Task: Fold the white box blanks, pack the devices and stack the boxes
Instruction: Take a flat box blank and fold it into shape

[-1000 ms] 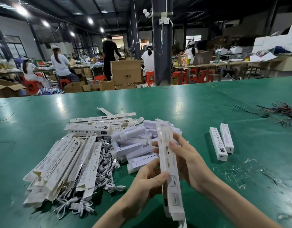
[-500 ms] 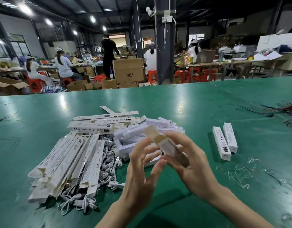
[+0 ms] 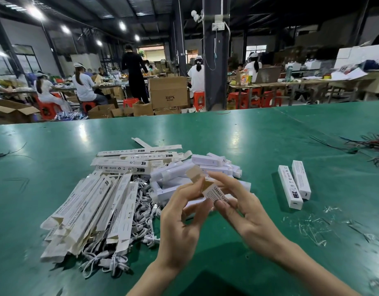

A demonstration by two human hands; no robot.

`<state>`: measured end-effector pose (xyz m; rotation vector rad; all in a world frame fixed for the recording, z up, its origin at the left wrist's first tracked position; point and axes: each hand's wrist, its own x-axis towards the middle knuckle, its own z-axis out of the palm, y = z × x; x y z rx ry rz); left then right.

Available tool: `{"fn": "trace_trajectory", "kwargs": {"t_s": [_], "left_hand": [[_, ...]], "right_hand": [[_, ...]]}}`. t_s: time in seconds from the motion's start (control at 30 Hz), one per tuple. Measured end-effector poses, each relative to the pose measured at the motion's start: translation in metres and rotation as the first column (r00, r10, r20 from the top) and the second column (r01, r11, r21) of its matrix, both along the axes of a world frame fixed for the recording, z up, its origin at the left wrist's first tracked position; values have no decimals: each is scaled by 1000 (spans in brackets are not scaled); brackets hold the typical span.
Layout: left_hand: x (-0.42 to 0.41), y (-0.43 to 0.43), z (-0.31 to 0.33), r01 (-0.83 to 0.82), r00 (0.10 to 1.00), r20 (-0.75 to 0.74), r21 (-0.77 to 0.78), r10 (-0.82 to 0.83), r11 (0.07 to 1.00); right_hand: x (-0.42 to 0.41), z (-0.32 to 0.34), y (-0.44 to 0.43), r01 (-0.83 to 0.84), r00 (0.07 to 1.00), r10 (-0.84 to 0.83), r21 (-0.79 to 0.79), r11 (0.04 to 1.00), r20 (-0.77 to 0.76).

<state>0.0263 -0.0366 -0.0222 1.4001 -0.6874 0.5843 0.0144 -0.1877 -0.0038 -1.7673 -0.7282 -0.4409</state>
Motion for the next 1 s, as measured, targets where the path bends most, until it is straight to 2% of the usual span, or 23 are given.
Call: {"fn": "trace_trajectory", "kwargs": {"t_s": [0.1,0.23,0.33,0.63,0.8,1.0], "left_hand": [[1,0,-2,-14,1000,-22,-22,14,1000],[-1,2,3,-45,998,31,-14,45,999],[-2,3,9,-49,999,19,-39,50,998],[-8,4,13,69,993,-88,-155,-84,986],[-5,6,15,-19,994,-112,-79,10,997],[-4,5,15,-72,990,-132,-106,58,992]], "right_hand": [[0,1,-1,45,999,-45,17,999,2],[-1,3,-4,39,999,-39,-6,999,29],[-3,4,-4,36,998,-34,-43,998,47],[-7,9,-6,18,1000,-19,-77,997,-10],[-6,8,-5,44,999,-44,-115,992,8],[-6,6,-3,52,998,-50,-87,995,30]]}}
